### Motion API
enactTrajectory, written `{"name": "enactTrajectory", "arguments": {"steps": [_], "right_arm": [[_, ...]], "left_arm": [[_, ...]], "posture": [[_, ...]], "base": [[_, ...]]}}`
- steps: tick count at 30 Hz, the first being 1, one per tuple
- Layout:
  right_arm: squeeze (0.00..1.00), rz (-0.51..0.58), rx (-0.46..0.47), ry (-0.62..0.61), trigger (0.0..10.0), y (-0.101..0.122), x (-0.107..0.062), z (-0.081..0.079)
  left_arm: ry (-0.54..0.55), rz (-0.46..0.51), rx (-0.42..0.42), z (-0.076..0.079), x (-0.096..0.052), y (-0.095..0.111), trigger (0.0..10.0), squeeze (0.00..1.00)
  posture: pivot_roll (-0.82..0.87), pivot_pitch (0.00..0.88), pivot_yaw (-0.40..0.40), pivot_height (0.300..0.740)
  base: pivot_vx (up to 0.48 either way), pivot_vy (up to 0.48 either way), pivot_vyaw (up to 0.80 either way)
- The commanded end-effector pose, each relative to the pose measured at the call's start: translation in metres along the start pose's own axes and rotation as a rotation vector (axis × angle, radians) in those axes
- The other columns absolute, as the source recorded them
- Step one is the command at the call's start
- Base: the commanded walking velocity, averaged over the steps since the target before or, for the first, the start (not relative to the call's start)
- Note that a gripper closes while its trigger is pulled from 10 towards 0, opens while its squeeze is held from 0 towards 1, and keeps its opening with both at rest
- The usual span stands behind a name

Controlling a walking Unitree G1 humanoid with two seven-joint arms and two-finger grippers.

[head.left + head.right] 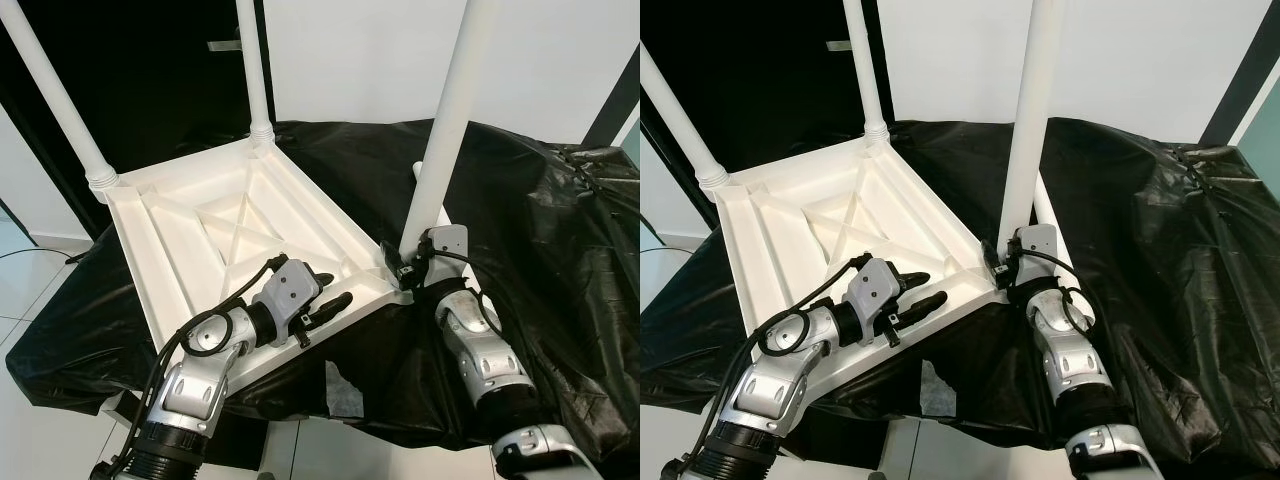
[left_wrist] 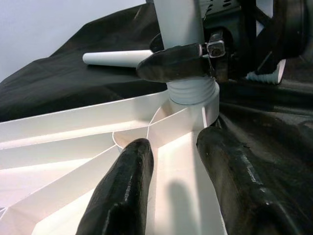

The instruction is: Building children table

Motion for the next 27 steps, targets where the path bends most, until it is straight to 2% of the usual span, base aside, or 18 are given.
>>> {"name": "enactTrajectory", "arguments": {"steps": [1, 3, 7, 17, 18, 23, 27], "right_arm": [[0.00, -0.127, -0.031, -0.070, 10.0, -0.023, -0.011, -0.001], [0.00, -0.153, 0.005, -0.110, 10.0, -0.022, -0.015, -0.009], [0.00, -0.165, 0.029, -0.102, 10.0, -0.022, -0.017, -0.016], [0.01, -0.145, 0.027, -0.128, 10.0, -0.015, -0.013, -0.007], [1.00, -0.118, 0.033, -0.115, 10.0, -0.011, -0.012, -0.006], [1.00, -0.014, 0.039, -0.037, 10.0, 0.002, -0.013, -0.003], [1.00, 0.020, 0.041, 0.018, 10.0, 0.004, -0.016, -0.002]], "left_arm": [[0.114, 0.015, 0.004, -0.007, -0.001, -0.002, 10.0, 0.00], [0.113, 0.019, 0.000, -0.006, 0.000, -0.002, 10.0, 0.00], [0.112, 0.019, 0.000, -0.005, 0.001, -0.003, 10.0, 0.00], [0.118, 0.026, 0.008, -0.008, 0.004, 0.001, 10.0, 0.00], [0.124, 0.030, 0.012, -0.009, 0.004, 0.003, 10.0, 0.00], [0.142, 0.039, 0.014, -0.014, 0.002, 0.005, 10.0, 0.00], [0.138, 0.038, 0.018, -0.014, 0.000, 0.005, 10.0, 0.00]], "posture": [[0.04, 0.000, -0.005, 0.740], [0.04, 0.000, -0.004, 0.740], [0.03, 0.000, -0.002, 0.740], [0.04, 0.000, -0.004, 0.740], [0.04, 0.000, -0.008, 0.740], [0.04, 0.000, -0.003, 0.740], [0.04, 0.000, -0.003, 0.740]], "base": [[0.000, 0.000, 0.00], [0.000, 0.000, 0.00], [0.000, 0.000, 0.00], [0.000, 0.000, 0.00], [0.000, 0.000, 0.00], [0.000, 0.000, 0.00], [0.000, 0.000, 0.00]]}}
Point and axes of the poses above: a point about 5 cm out from each wrist's last joint towards the gripper, its own x axis pointing out of the wrist towards the gripper, its own y axis along the axis of the wrist's last joint, z = x × y, the point moved 1 cm from there along x, pointing out of the wrist towards the gripper, and after that the axes turned 14 degrees about -x, right-handed, at the moved point
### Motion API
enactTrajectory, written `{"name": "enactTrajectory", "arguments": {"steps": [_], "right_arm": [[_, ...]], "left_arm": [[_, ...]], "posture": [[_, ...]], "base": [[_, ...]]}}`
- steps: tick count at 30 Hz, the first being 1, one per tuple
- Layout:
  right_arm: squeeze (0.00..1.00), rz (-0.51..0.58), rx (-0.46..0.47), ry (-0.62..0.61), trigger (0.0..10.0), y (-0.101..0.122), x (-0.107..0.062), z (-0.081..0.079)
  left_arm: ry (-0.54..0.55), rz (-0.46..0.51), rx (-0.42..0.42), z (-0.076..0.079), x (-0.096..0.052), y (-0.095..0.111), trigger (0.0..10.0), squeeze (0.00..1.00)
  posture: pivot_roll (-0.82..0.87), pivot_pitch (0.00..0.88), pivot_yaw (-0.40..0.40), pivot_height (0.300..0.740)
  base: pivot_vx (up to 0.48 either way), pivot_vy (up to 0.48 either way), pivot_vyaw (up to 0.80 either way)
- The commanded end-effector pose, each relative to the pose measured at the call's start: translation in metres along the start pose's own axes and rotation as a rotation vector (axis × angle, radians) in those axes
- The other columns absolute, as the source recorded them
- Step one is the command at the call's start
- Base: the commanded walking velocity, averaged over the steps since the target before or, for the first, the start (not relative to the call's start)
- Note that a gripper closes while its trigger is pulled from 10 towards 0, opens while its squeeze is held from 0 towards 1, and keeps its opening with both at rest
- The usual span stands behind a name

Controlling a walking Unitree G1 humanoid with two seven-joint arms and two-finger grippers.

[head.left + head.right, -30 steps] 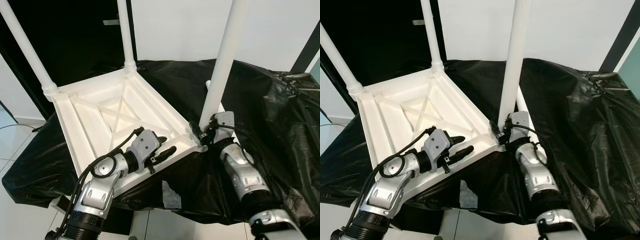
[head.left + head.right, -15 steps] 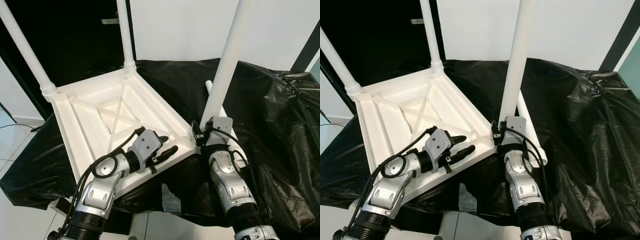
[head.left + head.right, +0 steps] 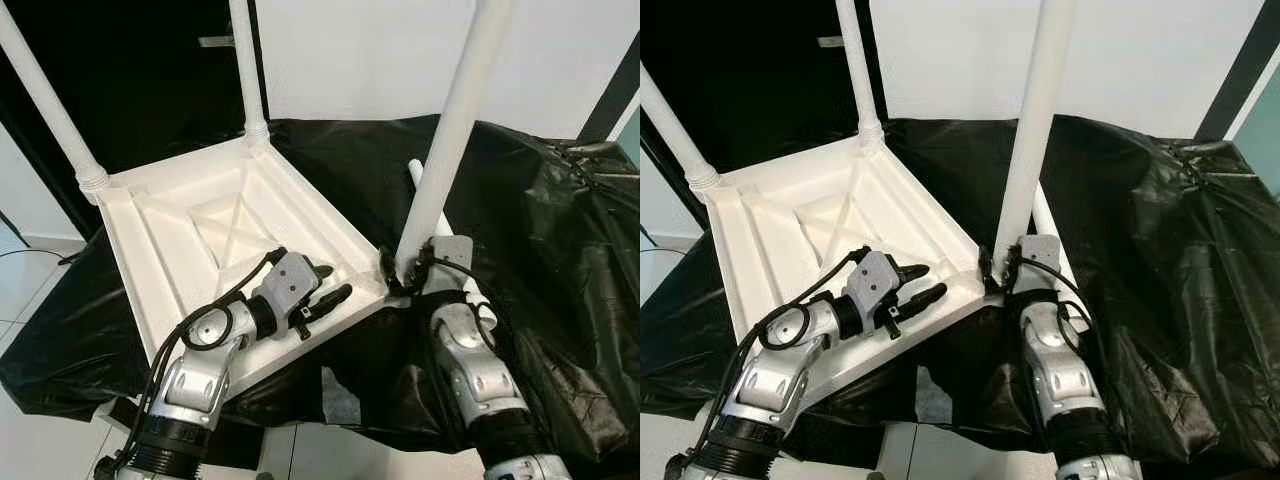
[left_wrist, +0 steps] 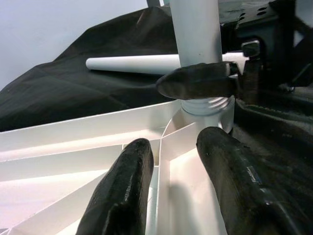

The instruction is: Building children table

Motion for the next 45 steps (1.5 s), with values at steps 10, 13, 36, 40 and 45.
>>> {"name": "enactTrajectory", "arguments": {"steps": [10, 13, 36, 40, 45], "right_arm": [[0.00, 0.112, -0.095, 0.376, 10.0, 0.005, -0.007, 0.008], [0.00, 0.107, -0.140, 0.413, 10.0, 0.004, -0.001, 0.016], [0.00, 0.024, -0.212, 0.625, 0.0, -0.012, 0.018, 0.025], [0.00, -0.018, -0.183, 0.486, 0.0, -0.016, 0.018, 0.025], [0.00, -0.083, -0.103, 0.253, 0.0, -0.020, 0.016, 0.017]], "left_arm": [[0.099, 0.016, 0.016, -0.010, 0.002, 0.000, 10.0, 0.00], [0.093, 0.015, 0.019, -0.010, 0.002, 0.000, 10.0, 0.00], [0.094, 0.023, 0.024, -0.007, 0.005, 0.000, 10.0, 0.00], [0.095, 0.022, 0.018, -0.006, 0.004, -0.001, 10.0, 0.00], [0.088, 0.019, 0.011, -0.003, 0.003, -0.003, 10.0, 0.00]], "posture": [[0.02, 0.000, 0.022, 0.740], [0.02, 0.000, 0.024, 0.740], [0.04, 0.000, -0.005, 0.740], [0.04, 0.000, -0.007, 0.740], [0.03, 0.000, 0.000, 0.740]], "base": [[0.000, 0.000, 0.00], [0.000, 0.000, 0.00], [0.000, 0.000, 0.00], [0.000, 0.000, 0.00], [0.000, 0.000, 0.00]]}}
Point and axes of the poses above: a point about 5 cm out from each wrist's last joint towards the gripper, its own x axis pointing out of the wrist towards the gripper, its own y axis along the axis of the wrist's last joint, z = x × y, the point moved 1 cm from there along x, pointing out of the wrist towards the gripper, and after that the axes turned 14 degrees about -x, right-handed, at the moved point
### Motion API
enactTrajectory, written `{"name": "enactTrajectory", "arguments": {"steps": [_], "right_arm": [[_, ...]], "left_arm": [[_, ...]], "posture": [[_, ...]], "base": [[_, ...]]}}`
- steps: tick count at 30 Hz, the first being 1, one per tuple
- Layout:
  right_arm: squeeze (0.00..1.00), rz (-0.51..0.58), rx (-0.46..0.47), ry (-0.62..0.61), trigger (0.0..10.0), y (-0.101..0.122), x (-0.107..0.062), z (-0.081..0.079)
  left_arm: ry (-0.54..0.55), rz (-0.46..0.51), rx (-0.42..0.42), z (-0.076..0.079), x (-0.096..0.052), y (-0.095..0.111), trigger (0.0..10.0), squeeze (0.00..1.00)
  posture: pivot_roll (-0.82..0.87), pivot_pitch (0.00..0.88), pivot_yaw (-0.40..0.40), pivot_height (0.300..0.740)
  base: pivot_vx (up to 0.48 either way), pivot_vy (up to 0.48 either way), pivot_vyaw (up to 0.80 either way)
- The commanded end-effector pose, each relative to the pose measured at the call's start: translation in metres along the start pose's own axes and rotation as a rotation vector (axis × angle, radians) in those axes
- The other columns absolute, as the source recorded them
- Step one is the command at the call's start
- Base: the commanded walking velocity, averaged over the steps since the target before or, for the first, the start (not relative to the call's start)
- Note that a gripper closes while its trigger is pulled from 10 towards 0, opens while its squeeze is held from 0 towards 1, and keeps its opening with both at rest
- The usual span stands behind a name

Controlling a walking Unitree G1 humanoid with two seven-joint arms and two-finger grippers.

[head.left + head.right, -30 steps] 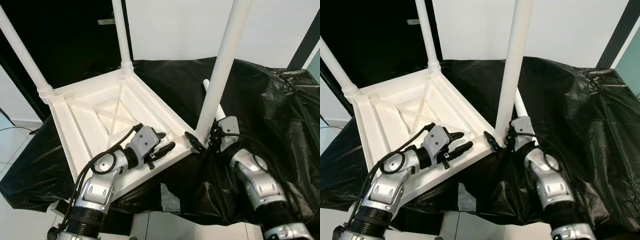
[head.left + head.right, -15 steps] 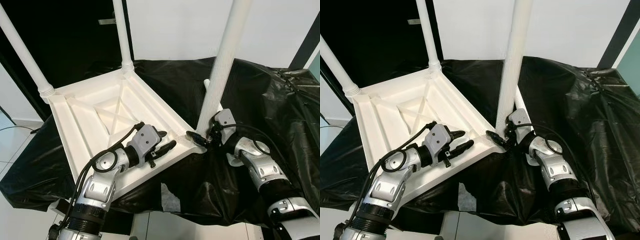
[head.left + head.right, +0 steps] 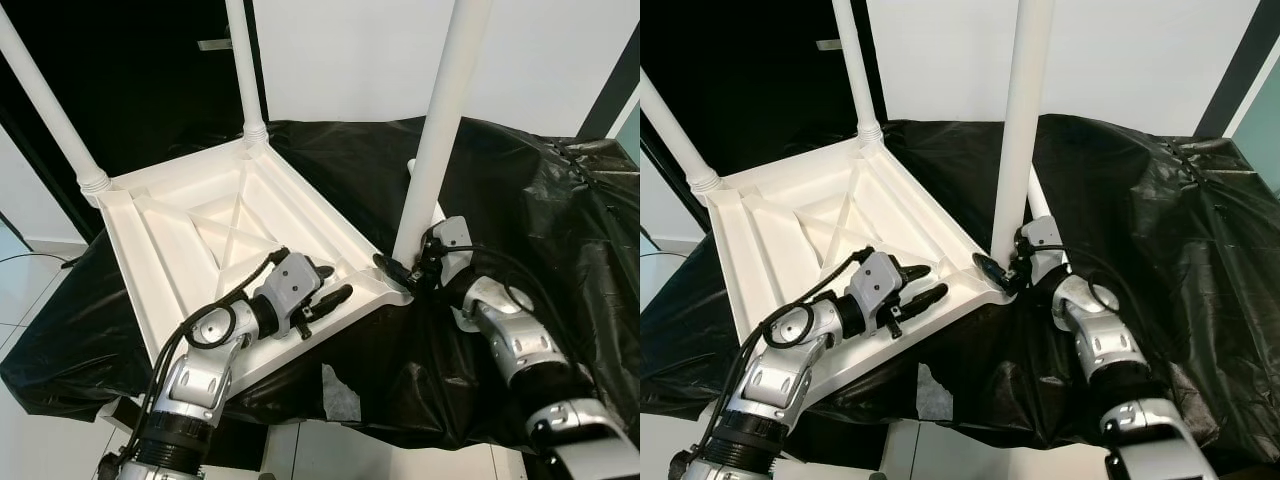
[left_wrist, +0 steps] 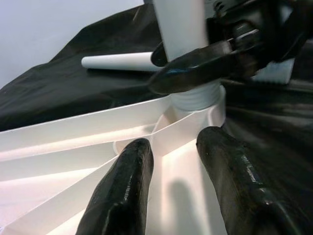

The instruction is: Building children table

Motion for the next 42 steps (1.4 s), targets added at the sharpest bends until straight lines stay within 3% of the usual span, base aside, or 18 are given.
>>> {"name": "enactTrajectory", "arguments": {"steps": [1, 6, 8, 10, 15, 25, 26, 40, 41, 42], "right_arm": [[0.00, -0.113, -0.014, -0.052, 0.0, -0.018, -0.006, 0.002], [0.00, -0.150, 0.004, -0.196, 0.0, -0.018, -0.006, -0.009], [0.00, -0.191, 0.040, -0.365, 10.0, -0.016, -0.004, -0.015], [0.00, -0.219, 0.076, -0.439, 10.0, -0.014, -0.002, -0.023], [0.00, -0.201, 0.087, -0.396, 10.0, -0.009, 0.001, -0.032], [0.00, -0.103, 0.094, -0.386, 10.0, 0.002, -0.004, -0.024], [1.00, -0.091, 0.094, -0.379, 10.0, 0.003, -0.006, -0.022], [1.00, 0.052, 0.057, -0.071, 10.0, 0.005, -0.023, -0.013], [0.00, 0.059, 0.043, -0.019, 10.0, 0.004, -0.023, -0.010], [0.00, 0.069, 0.017, 0.022, 10.0, 0.004, -0.022, -0.007]], "left_arm": [[0.093, 0.024, 0.006, -0.004, 0.000, 0.002, 10.0, 0.00], [0.086, 0.019, -0.001, -0.002, -0.001, 0.001, 10.0, 0.00], [0.082, 0.014, -0.003, -0.002, -0.003, 0.001, 10.0, 0.00], [0.082, 0.012, -0.002, -0.003, -0.004, 0.001, 10.0, 0.00], [0.080, 0.010, -0.002, -0.003, -0.004, 0.001, 10.0, 0.00], [0.086, 0.008, 0.011, -0.005, -0.002, 0.004, 10.0, 0.00], [0.088, 0.008, 0.012, -0.006, -0.002, 0.004, 10.0, 0.00], [0.078, 0.012, 0.029, -0.009, -0.002, 0.009, 10.0, 0.00], [0.075, 0.009, 0.029, -0.009, -0.002, 0.008, 10.0, 0.00], [0.071, 0.006, 0.029, -0.009, -0.002, 0.007, 10.0, 0.00]], "posture": [[0.03, 0.000, 0.000, 0.740], [0.02, 0.000, 0.008, 0.740], [0.03, 0.000, 0.016, 0.740], [0.02, 0.000, 0.021, 0.740], [0.02, 0.000, 0.026, 0.740], [0.03, 0.000, 0.023, 0.740], [0.03, 0.000, 0.022, 0.740], [0.03, 0.000, 0.035, 0.740], [0.03, 0.000, 0.039, 0.740], [0.03, 0.000, 0.043, 0.740]], "base": [[0.000, 0.000, 0.00], [0.000, 0.000, 0.00], [0.000, 0.000, 0.00], [0.000, 0.000, 0.00], [0.000, 0.000, 0.00], [0.000, 0.000, 0.00], [0.000, 0.000, 0.00], [0.000, 0.000, 0.00], [0.000, 0.000, 0.00], [0.000, 0.000, 0.00]]}}
Point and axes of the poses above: a point about 5 cm out from each wrist's last joint towards the gripper, its own x axis pointing out of the wrist towards the gripper, its own y axis along the axis of the wrist's last joint, z = x × y, the point moved 1 cm from there along x, pointing out of the wrist towards the gripper, and after that the axes turned 14 degrees about -x, right-handed, at the moved point
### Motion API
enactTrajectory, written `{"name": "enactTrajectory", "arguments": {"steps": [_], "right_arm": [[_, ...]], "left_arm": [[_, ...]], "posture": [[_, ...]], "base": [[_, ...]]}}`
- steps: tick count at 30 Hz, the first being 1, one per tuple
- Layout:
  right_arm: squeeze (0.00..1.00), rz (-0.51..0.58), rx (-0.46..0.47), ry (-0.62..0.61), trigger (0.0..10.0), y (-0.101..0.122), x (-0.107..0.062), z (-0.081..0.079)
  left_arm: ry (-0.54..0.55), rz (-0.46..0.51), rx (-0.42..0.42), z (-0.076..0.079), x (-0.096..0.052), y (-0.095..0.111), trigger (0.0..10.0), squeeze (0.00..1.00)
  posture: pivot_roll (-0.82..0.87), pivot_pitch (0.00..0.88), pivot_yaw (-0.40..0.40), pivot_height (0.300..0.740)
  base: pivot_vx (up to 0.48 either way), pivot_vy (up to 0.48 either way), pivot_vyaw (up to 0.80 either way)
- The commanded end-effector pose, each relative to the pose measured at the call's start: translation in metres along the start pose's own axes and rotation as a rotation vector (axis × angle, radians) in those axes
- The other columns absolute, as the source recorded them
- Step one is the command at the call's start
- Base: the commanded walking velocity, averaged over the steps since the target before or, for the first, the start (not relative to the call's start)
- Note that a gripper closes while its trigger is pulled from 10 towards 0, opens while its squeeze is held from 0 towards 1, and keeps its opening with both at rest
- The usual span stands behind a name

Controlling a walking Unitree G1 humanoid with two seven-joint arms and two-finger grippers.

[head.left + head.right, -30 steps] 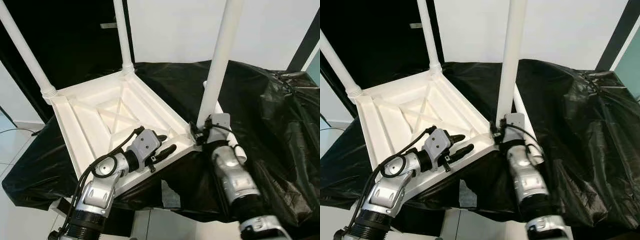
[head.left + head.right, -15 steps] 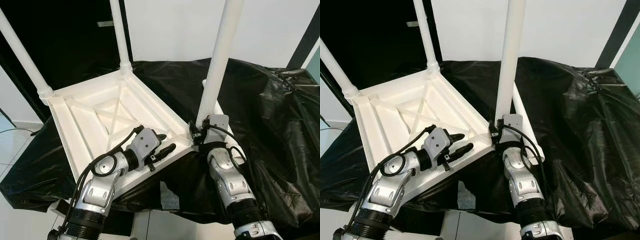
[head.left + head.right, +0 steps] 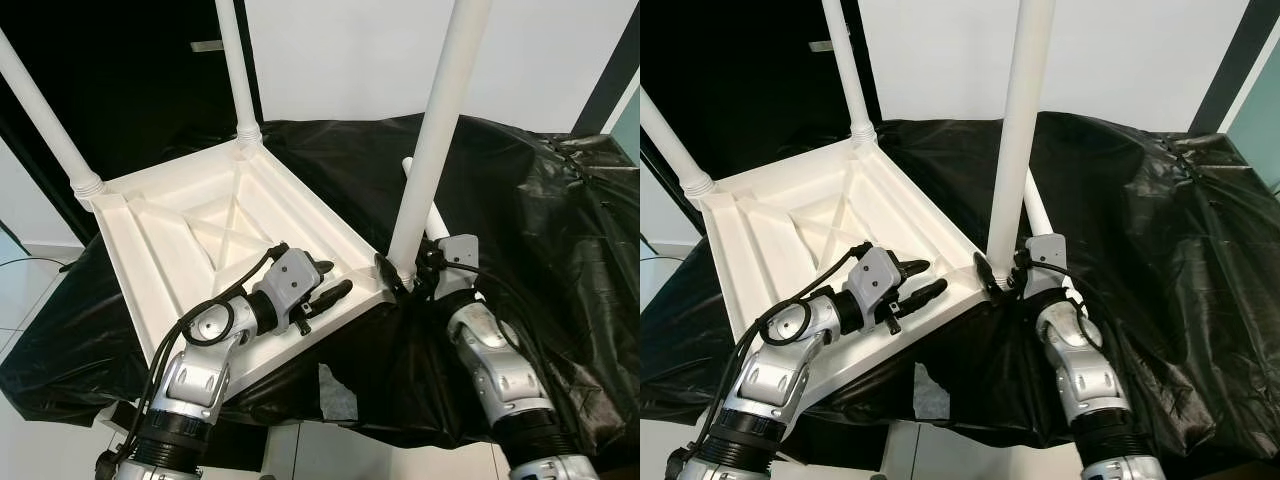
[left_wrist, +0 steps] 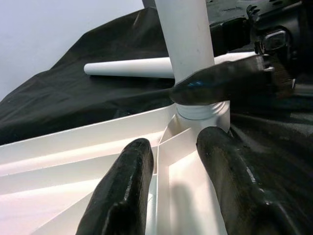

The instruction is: Building children table

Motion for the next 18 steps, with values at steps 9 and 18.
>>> {"name": "enactTrajectory", "arguments": {"steps": [9, 18], "right_arm": [[0.00, 0.037, -0.099, 0.233, 10.0, 0.004, 0.018, 0.008], [0.00, -0.011, -0.147, 0.330, 0.0, -0.002, 0.027, 0.009]], "left_arm": [[0.056, -0.001, 0.004, -0.003, -0.001, -0.002, 10.0, 0.00], [0.076, -0.004, 0.003, -0.003, -0.005, -0.004, 10.0, 0.00]], "posture": [[0.04, 0.000, 0.034, 0.740], [0.07, 0.000, -0.004, 0.740]], "base": [[0.000, 0.000, 0.00], [0.000, 0.000, 0.00]]}}
Point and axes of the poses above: a point about 5 cm out from each wrist's last joint towards the gripper, its own x axis pointing out of the wrist towards the gripper, its own y axis along the axis of the wrist's last joint, z = x × y, the point moved 1 cm from there along x, pointing out of the wrist towards the gripper, and after that the axes turned 14 degrees about -x, right-handed, at the moved point
